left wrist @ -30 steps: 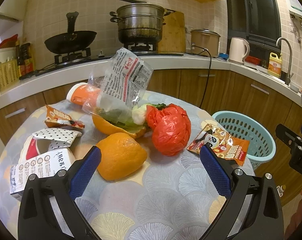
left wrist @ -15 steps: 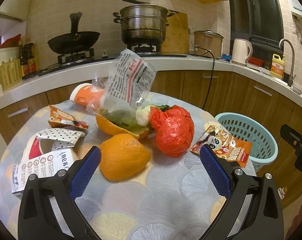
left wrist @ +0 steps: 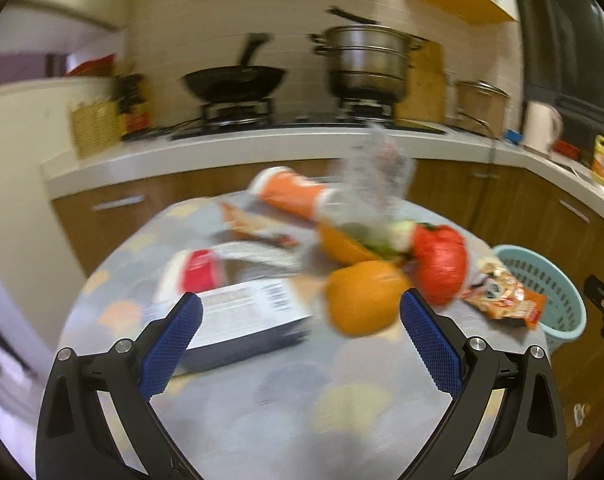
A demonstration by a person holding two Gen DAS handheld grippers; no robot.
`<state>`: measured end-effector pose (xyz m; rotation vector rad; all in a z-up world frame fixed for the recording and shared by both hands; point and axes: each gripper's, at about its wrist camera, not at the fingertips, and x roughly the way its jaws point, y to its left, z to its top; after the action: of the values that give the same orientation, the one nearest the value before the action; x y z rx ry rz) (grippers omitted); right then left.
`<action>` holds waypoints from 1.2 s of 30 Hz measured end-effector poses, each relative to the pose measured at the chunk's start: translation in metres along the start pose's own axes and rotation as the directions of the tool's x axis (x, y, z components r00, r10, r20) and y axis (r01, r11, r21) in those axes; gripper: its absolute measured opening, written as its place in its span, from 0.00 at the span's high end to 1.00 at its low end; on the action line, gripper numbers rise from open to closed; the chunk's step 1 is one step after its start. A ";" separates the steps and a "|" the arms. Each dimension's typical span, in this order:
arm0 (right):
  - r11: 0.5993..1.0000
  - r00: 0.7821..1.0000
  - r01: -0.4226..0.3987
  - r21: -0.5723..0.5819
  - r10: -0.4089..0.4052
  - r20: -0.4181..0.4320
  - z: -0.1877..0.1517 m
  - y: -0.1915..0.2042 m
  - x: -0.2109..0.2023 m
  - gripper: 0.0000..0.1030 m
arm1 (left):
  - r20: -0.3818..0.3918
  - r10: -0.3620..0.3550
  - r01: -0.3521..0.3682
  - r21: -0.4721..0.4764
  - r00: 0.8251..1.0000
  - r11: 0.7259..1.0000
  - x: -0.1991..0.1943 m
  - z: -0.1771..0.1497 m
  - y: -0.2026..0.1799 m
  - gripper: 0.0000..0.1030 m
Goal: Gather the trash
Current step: 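Grasp the white milk carton with the left tool while the right tool grasps the red bag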
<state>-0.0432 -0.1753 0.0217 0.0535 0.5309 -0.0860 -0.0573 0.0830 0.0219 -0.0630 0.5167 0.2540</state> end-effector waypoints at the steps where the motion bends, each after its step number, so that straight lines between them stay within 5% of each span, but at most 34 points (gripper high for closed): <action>1: 1.000 1.000 -0.004 -0.004 0.004 -0.002 -0.001 0.001 0.000 0.11 | -0.004 0.018 -0.018 -0.010 1.000 1.000 -0.002 -0.001 0.010 0.07; 6: 0.999 1.000 -0.014 -0.031 0.014 0.003 -0.003 0.011 -0.005 0.11 | -0.080 0.052 -0.058 -0.084 0.995 0.995 -0.001 -0.008 0.080 0.07; 11: 0.999 1.000 -0.018 -0.040 0.018 -0.005 -0.004 0.016 -0.004 0.11 | -0.199 -0.072 0.046 -0.133 0.977 0.990 0.026 -0.016 0.119 0.07; 16: 0.999 1.000 -0.012 -0.050 0.011 -0.006 -0.003 0.019 -0.003 0.11 | -0.251 -0.199 0.164 -0.153 0.947 0.975 0.044 -0.017 0.110 0.08; 23: 0.999 1.000 -0.002 -0.050 0.002 -0.008 -0.003 0.018 0.000 0.11 | -0.241 -0.421 0.399 -0.136 0.874 0.907 0.030 -0.025 0.084 0.08; 26: 0.999 1.000 -0.004 -0.049 0.003 -0.015 -0.004 0.018 0.003 0.11 | -0.262 -0.503 0.501 -0.077 0.824 0.862 0.017 -0.030 0.062 0.08; 30: 0.998 1.000 -0.004 -0.057 0.003 -0.017 -0.006 0.020 0.005 0.11 | -0.262 -0.476 0.489 -0.020 0.839 0.872 0.005 -0.035 0.057 0.08; 33: 0.998 1.000 -0.012 -0.062 0.011 -0.016 -0.006 0.020 0.007 0.11 | -0.219 -0.397 0.397 -0.047 0.891 0.917 0.007 -0.028 0.075 0.08; 36: 0.997 0.999 -0.041 -0.069 0.040 -0.018 -0.004 0.021 0.010 0.11 | -0.218 -0.328 0.328 -0.037 0.919 0.944 0.020 -0.017 0.085 0.08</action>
<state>-0.0342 -0.1545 0.0137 -0.0026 0.5490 -0.0277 -0.0708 0.1674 -0.0025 -0.1779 0.7182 -0.0838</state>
